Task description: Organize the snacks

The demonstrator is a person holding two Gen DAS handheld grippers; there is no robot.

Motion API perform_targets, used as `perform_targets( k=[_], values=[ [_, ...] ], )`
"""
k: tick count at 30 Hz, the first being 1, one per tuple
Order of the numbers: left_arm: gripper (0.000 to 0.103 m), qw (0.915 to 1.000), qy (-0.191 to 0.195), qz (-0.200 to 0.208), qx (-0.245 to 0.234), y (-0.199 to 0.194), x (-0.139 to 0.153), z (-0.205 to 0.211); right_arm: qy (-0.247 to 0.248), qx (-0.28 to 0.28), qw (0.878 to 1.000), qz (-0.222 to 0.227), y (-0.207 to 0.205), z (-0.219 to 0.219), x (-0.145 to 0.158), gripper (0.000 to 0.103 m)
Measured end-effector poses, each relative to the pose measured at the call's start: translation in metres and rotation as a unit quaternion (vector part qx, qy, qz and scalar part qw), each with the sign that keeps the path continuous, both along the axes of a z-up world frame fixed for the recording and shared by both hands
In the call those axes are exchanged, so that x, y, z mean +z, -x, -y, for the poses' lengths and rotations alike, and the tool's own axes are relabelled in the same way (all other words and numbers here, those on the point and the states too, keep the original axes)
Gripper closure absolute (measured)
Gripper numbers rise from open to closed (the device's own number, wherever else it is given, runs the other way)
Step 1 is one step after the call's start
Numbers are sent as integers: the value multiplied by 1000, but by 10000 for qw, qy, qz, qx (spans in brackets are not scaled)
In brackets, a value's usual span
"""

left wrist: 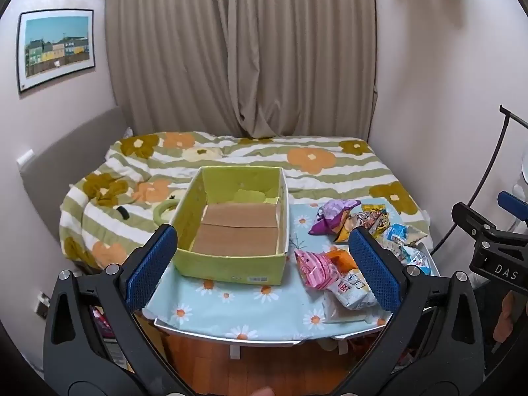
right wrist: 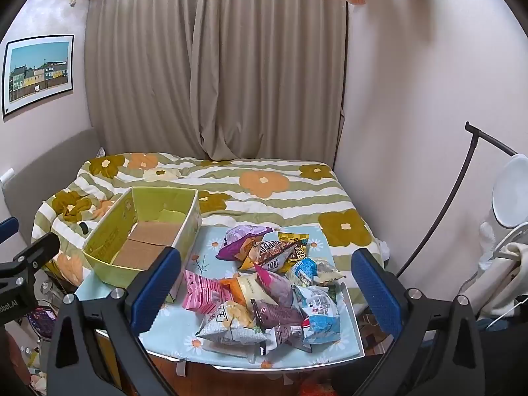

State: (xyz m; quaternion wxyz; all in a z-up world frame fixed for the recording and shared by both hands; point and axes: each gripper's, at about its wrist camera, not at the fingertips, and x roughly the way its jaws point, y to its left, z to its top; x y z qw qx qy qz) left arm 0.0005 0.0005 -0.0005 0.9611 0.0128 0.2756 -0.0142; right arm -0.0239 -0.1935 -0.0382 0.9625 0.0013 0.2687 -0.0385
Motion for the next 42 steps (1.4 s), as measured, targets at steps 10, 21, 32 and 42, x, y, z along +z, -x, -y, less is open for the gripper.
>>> perform_targets(
  k=[10, 21, 32, 42],
  values=[
    [0, 10000, -27, 48, 14, 1, 4, 2, -7, 37, 10000, 43, 1, -2, 1, 0],
    [0, 10000, -27, 51, 13, 1, 4, 2, -48, 19, 10000, -6, -1, -2, -1, 0],
    [0, 10000, -13, 49, 33, 3, 3, 0, -53, 41, 10000, -16, 0, -1, 0, 0],
    [0, 10000, -18, 46, 24, 3, 3, 0, -55, 44, 10000, -35, 0, -2, -2, 0]
  ],
)
